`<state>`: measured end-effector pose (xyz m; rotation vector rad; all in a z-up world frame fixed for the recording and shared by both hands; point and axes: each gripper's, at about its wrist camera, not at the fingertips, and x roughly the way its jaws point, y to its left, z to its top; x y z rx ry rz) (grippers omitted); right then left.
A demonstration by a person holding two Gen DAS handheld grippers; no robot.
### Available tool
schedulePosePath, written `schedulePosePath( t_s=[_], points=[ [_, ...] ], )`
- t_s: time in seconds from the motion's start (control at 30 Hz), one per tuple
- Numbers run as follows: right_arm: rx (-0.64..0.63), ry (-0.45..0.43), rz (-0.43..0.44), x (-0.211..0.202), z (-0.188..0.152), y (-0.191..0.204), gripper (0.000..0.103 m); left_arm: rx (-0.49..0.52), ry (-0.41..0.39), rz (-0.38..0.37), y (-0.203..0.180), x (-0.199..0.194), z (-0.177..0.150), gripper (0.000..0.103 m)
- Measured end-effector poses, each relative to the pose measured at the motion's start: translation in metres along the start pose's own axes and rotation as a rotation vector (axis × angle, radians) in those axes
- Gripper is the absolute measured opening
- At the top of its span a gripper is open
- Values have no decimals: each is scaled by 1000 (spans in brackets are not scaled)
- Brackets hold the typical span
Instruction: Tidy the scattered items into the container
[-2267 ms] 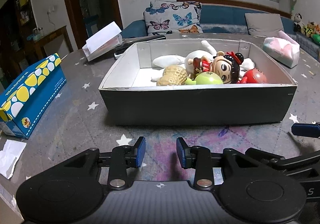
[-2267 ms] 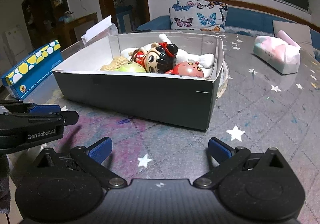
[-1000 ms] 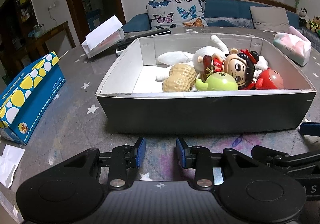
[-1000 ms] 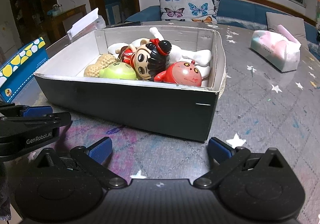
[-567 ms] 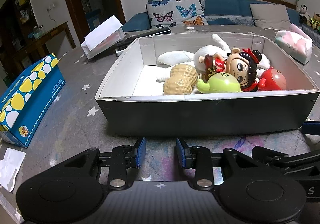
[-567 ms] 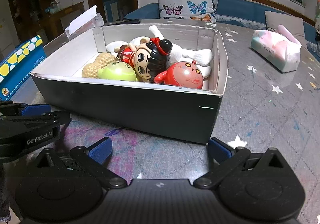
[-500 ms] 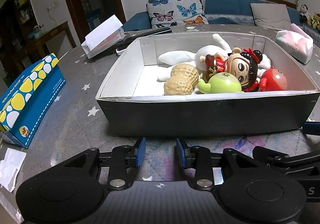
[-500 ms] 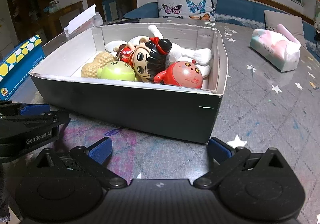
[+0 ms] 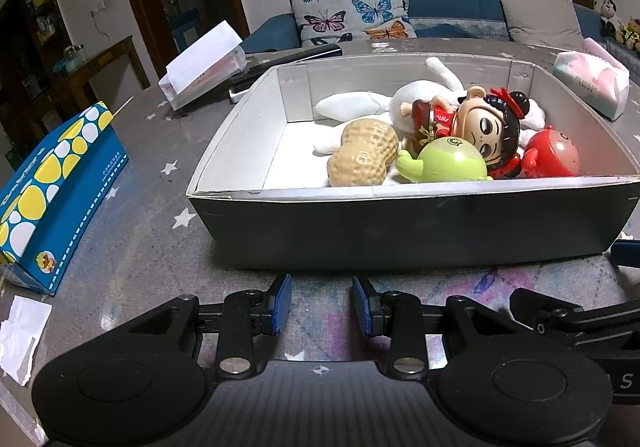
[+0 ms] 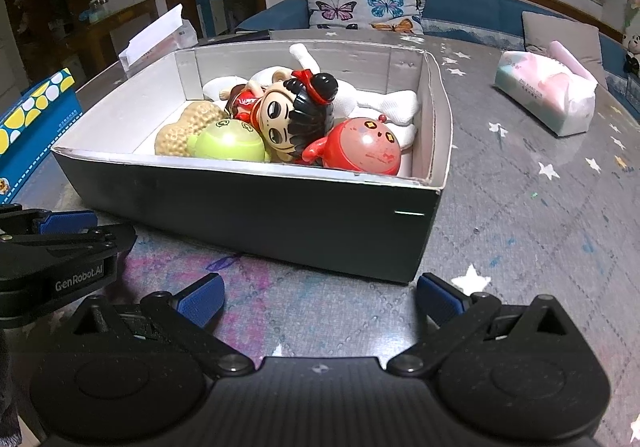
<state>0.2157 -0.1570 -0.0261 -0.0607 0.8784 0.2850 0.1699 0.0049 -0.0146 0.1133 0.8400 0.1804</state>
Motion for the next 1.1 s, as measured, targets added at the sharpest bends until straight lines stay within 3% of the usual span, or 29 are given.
schedulePosePath(
  t_s=[1.1],
  points=[
    [7,21,-13,3,4,0,103,-24,17,-15,2,4,5,36]
  ],
)
